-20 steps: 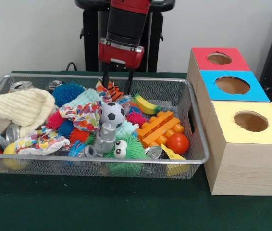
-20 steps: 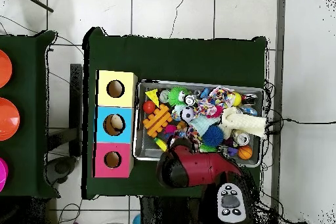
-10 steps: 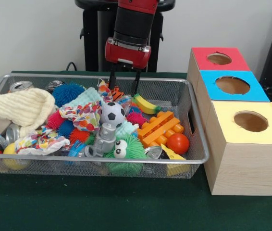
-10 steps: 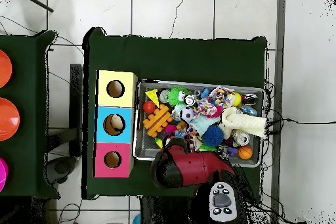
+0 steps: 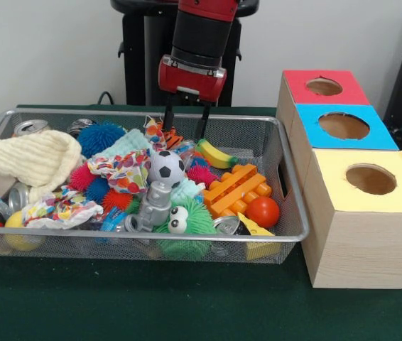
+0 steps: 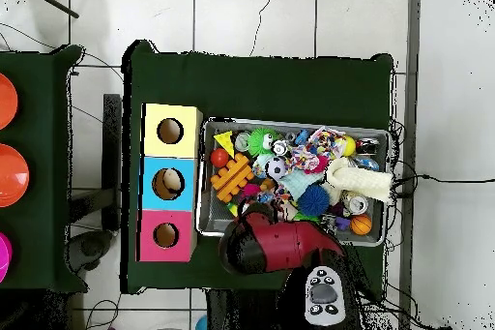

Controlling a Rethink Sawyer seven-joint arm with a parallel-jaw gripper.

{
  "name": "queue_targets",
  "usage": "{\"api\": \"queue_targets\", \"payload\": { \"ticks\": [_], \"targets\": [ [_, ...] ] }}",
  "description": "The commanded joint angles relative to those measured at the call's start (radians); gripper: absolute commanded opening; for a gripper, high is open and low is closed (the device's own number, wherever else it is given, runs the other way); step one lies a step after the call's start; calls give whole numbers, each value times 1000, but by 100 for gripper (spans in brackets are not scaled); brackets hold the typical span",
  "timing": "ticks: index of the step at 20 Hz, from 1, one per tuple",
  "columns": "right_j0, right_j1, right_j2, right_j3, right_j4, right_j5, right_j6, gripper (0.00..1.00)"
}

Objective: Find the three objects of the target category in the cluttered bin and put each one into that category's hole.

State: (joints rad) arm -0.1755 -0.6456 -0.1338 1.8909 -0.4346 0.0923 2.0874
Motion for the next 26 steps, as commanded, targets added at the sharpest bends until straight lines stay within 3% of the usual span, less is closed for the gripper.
{"api": "queue_targets", "payload": {
  "ticks": [1, 26],
  "targets": [
    [-36, 50, 81, -86, 48, 176, 27, 100],
    [-45, 54, 123, -163, 31, 283, 9, 100]
  ]
}}
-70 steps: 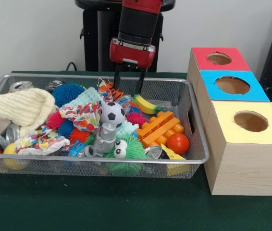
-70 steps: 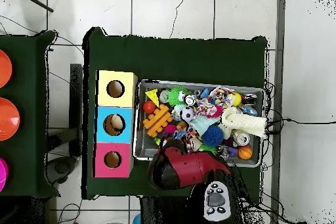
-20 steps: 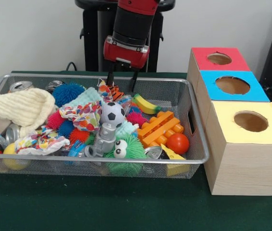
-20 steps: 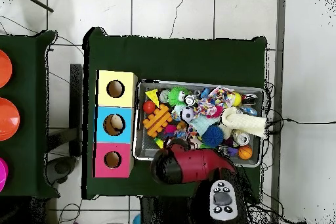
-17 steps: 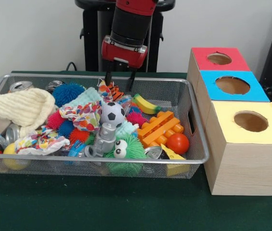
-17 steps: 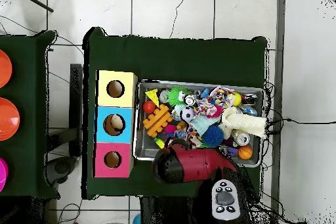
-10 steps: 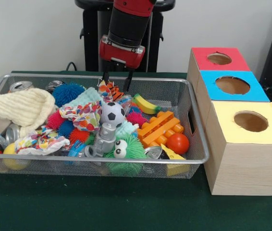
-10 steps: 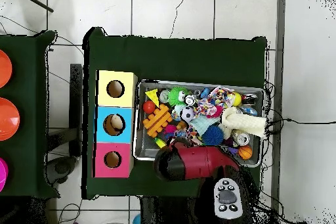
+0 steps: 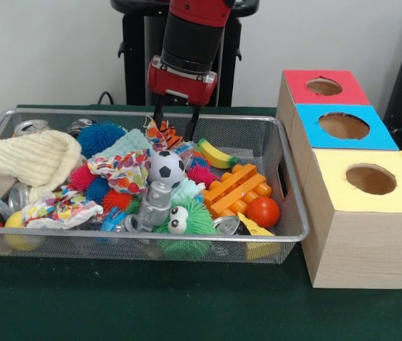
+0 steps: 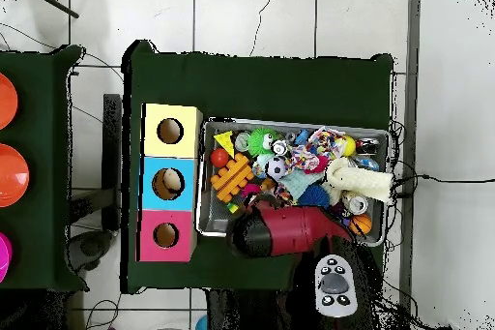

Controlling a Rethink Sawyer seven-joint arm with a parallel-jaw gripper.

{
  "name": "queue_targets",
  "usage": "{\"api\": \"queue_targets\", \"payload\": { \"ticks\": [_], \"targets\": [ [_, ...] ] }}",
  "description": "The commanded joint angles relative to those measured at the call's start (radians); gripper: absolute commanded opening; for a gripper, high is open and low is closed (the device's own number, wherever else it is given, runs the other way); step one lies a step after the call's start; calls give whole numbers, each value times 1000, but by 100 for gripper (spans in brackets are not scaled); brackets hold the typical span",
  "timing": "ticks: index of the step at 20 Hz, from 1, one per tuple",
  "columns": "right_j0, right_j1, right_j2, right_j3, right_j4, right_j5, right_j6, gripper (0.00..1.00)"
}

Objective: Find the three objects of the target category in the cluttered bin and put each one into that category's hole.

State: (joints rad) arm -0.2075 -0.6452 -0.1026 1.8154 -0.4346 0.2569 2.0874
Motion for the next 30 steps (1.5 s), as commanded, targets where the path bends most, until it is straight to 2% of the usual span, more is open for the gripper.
{"api": "queue_targets", "payload": {
  "ticks": [1, 15, 25, 30],
  "targets": [
    [-16, 54, 96, -91, 30, 123, 4, 100],
    [-16, 54, 127, -153, 33, 214, -22, 100],
    [-6, 54, 118, -131, 20, 176, 21, 100],
    [30, 60, 79, -121, 12, 143, 71, 100]
  ]
}}
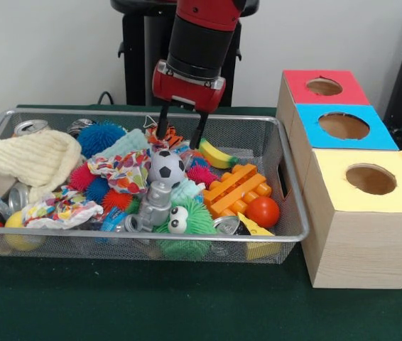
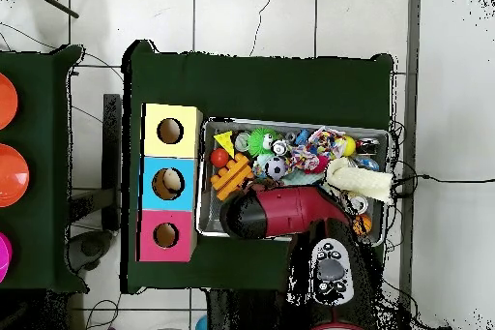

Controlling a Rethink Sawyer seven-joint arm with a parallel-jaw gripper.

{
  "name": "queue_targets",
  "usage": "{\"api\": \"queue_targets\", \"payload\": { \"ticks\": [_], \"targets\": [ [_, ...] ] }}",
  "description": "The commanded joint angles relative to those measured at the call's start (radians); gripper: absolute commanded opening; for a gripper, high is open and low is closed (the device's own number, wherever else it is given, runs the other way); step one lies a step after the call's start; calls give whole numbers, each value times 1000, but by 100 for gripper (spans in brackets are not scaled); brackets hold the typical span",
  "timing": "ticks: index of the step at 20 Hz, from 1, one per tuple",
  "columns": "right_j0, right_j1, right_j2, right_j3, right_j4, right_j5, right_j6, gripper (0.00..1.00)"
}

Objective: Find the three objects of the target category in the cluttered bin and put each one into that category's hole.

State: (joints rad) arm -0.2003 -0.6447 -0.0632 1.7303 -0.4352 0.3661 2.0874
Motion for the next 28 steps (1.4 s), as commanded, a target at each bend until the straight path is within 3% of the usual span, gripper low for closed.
{"api": "queue_targets", "payload": {
  "ticks": [1, 12, 28],
  "targets": [
    [29, 61, 34, -34, 16, 27, 82, 100],
    [83, 73, 0, -21, 44, -5, 141, 100],
    [-5, 57, 59, 18, 18, -61, 63, 100]
  ]
}}
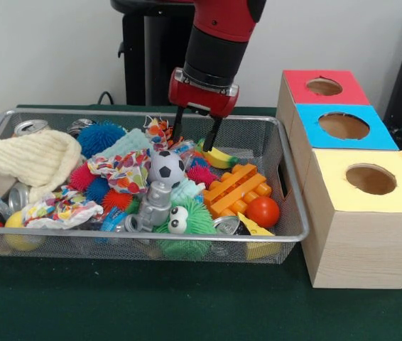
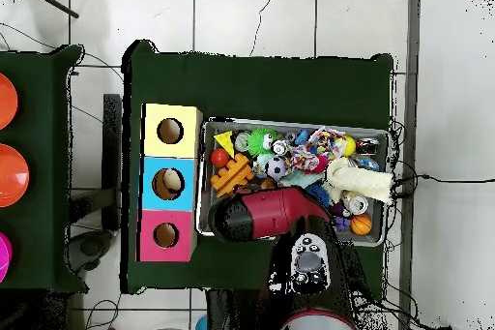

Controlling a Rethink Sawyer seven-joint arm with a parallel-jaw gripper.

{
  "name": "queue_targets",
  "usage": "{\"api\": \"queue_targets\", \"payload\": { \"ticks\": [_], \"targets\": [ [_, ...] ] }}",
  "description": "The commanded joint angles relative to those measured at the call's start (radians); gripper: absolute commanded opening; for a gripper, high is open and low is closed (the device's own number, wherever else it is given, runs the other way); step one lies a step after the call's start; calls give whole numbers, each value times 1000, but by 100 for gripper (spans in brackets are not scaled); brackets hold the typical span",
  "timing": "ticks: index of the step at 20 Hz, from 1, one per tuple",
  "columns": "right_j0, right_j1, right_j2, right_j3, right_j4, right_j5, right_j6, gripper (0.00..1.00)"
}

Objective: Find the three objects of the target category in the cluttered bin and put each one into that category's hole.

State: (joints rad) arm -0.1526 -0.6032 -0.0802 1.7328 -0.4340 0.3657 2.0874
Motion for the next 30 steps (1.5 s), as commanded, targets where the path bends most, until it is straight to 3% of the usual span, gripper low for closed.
{"api": "queue_targets", "payload": {
  "ticks": [1, 6, 30],
  "targets": [
    [-60, 13, 82, 21, 15, -64, 58, 100],
    [-81, 7, 95, 32, 4, -71, 45, 100],
    [-35, 22, 51, 12, -3, -69, 73, 100]
  ]
}}
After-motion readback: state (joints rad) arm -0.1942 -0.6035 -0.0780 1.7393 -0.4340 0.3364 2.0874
